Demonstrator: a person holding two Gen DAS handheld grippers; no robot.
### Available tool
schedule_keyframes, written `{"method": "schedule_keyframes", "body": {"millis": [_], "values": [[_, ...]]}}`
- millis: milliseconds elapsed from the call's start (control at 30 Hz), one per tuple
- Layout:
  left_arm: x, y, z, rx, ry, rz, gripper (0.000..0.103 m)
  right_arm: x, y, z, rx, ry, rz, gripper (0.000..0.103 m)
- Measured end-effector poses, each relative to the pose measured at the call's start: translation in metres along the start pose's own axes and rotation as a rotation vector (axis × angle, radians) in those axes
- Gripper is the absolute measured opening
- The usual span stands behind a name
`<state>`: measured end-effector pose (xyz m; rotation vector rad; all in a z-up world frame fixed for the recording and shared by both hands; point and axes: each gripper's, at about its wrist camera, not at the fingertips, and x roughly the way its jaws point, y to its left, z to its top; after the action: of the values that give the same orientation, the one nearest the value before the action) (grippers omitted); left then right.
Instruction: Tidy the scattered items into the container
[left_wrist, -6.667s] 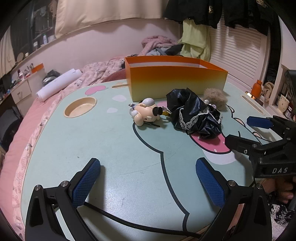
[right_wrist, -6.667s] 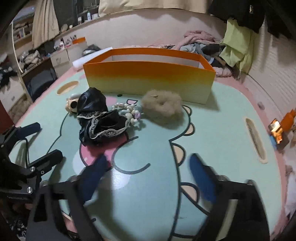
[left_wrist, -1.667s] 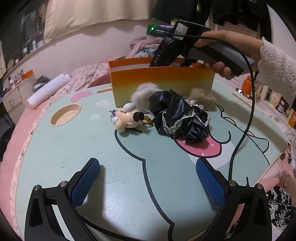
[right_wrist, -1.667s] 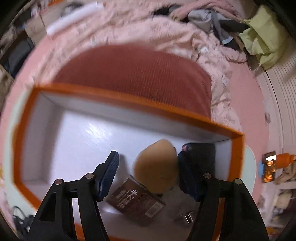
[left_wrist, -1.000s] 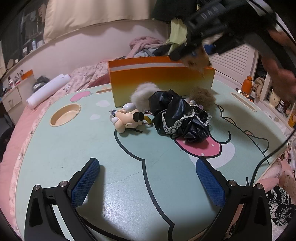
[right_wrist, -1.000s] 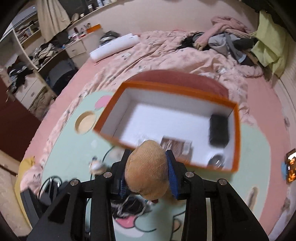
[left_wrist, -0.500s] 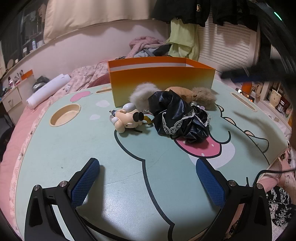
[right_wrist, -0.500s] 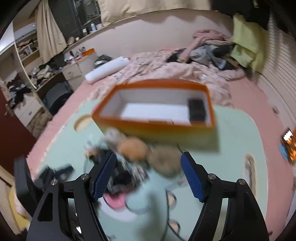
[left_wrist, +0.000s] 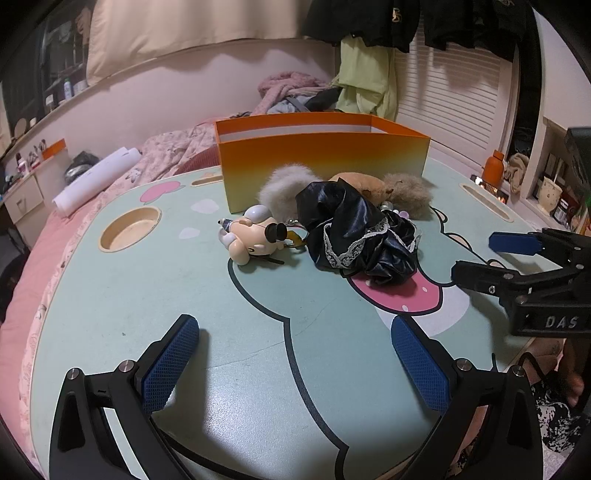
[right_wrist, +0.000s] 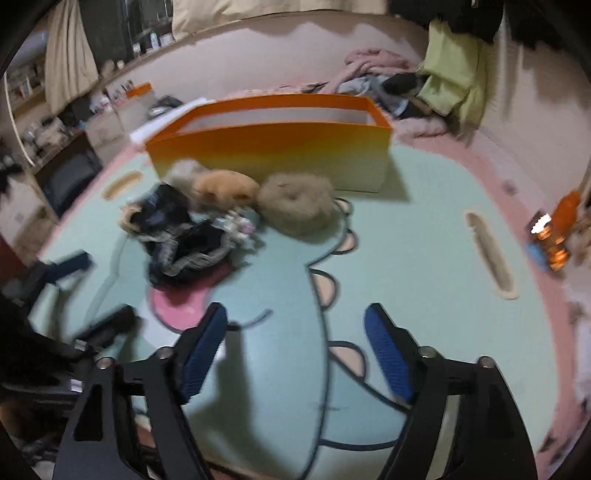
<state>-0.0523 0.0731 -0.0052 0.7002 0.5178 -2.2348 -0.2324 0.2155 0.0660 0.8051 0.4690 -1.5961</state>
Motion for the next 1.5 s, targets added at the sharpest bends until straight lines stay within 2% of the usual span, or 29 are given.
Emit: {"method": "schedule_keyframes", "body": {"millis": [67, 100, 133, 300, 400, 467, 533, 600, 667, 767, 800, 900, 1000, 1100, 1167, 1200, 1233, 1333, 1500], "values": [[0.0, 0.0, 0.0, -0.001, -0.001, 0.004, 0.103, -0.002, -0.003, 0.001, 0.009, -0.012, 0.003, 0.089], [0.0, 0.0, 0.0, -0.001, 0.0, 0.005, 0.103, -0.001, -0.004, 0.0, 0.008, -0.015, 0.008, 0.1], [0.0, 0.0, 0.0, -0.003, 0.0, 0.006, 0.103, 0.002, -0.002, 0.001, -0.005, -0.008, 0.004, 0.103], [0.0, -0.001, 0.0, -0.004, -0.001, 0.007, 0.103, 0.002, -0.005, -0.001, -0.012, -0.033, 0.01, 0.103], [-0.004, 0.002, -0.003, 0.019, -0.001, -0.025, 0.103, 0.001, -0.005, -0.002, -0.009, -0.041, 0.01, 0.103], [-0.005, 0.002, 0.001, 0.012, 0.05, -0.012, 0.103, 0.004, -0.005, -0.002, -0.009, -0.042, 0.01, 0.103], [-0.003, 0.003, 0.01, 0.016, 0.136, -0.034, 0.103, 0.004, -0.006, -0.002, -0.006, -0.043, 0.012, 0.103], [-0.012, 0.011, 0.031, -0.032, 0.182, -0.103, 0.103, 0.006, -0.009, -0.001, -0.004, -0.044, 0.015, 0.103], [-0.026, 0.021, 0.062, -0.074, 0.152, -0.146, 0.103, 0.006, -0.009, 0.0, -0.004, -0.046, 0.015, 0.103], [-0.048, 0.033, 0.127, -0.151, 0.083, -0.124, 0.103, 0.006, -0.009, 0.0, -0.003, -0.048, 0.014, 0.103], [-0.048, 0.034, 0.148, -0.179, 0.1, -0.107, 0.103, 0.007, -0.008, -0.001, -0.003, -0.049, 0.014, 0.103], [-0.019, 0.027, 0.201, -0.227, 0.252, -0.062, 0.103, 0.007, -0.008, -0.001, -0.002, -0.05, 0.014, 0.103], [0.031, 0.015, 0.229, -0.277, 0.408, -0.115, 0.103, 0.007, -0.008, -0.001, -0.002, -0.052, 0.015, 0.103], [0.086, 0.0, 0.23, -0.282, 0.555, -0.086, 0.102, 0.006, -0.009, -0.001, 0.0, -0.057, 0.015, 0.103], [0.119, -0.008, 0.223, -0.275, 0.643, -0.03, 0.094, 0.007, -0.01, -0.001, 0.001, -0.06, 0.017, 0.103], [0.13, -0.011, 0.218, -0.271, 0.682, -0.022, 0.086, 0.007, -0.011, -0.001, 0.001, -0.062, 0.019, 0.103], [0.14, -0.013, 0.215, -0.274, 0.719, -0.028, 0.083, 0.007, -0.012, -0.002, 0.001, -0.063, 0.02, 0.103], [0.152, -0.014, 0.214, -0.297, 0.758, -0.031, 0.083, 0.008, -0.013, -0.001, 0.003, -0.067, 0.021, 0.103], [0.163, -0.019, 0.21, -0.254, 0.814, 0.032, 0.083, 0.009, -0.012, -0.001, 0.004, -0.07, 0.02, 0.103]]}}
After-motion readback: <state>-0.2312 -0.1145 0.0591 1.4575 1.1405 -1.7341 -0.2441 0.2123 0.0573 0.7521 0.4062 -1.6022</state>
